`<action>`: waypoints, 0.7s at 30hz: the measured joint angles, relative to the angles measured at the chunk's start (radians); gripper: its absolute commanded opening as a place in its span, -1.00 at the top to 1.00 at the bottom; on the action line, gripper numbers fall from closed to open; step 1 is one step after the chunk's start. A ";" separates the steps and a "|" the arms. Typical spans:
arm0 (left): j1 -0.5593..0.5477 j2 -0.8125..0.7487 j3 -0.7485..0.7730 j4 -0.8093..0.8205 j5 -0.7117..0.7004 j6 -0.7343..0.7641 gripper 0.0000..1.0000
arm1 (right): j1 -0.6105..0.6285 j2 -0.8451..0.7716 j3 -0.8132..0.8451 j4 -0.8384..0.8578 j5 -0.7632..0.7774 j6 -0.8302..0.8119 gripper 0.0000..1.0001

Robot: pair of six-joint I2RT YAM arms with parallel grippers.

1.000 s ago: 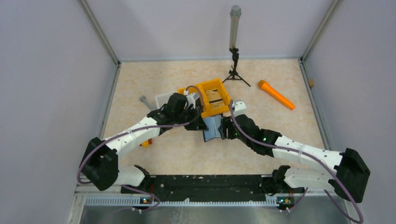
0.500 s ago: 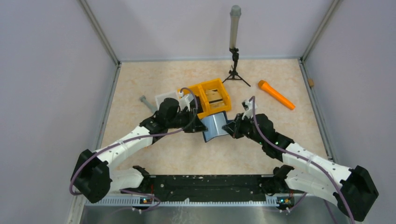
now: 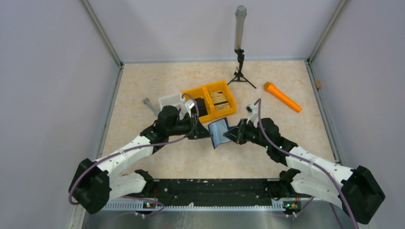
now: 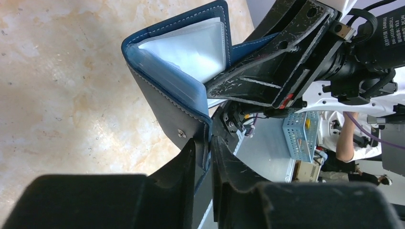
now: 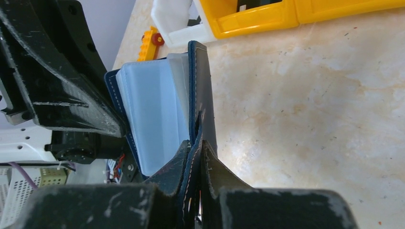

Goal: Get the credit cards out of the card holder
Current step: Open the card holder at the center of the board.

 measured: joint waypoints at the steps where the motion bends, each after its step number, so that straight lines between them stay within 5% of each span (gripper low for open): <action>1: 0.000 0.000 -0.001 0.001 0.002 -0.001 0.78 | 0.000 0.002 0.000 0.008 -0.007 0.004 1.00; 8: 0.003 0.017 -0.003 -0.004 -0.005 0.002 1.00 | 0.000 0.016 -0.006 0.036 -0.026 0.015 1.00; 11: 0.004 0.029 -0.003 -0.021 -0.014 0.007 1.00 | 0.000 0.019 -0.009 0.029 -0.026 0.014 0.26; 13: 0.003 0.037 -0.003 -0.032 -0.023 0.009 1.00 | 0.000 0.029 -0.010 0.029 -0.024 0.018 -0.03; 21: 0.003 0.113 0.009 -0.121 -0.032 0.042 1.00 | 0.000 0.134 -0.008 -0.016 -0.023 -0.043 -0.39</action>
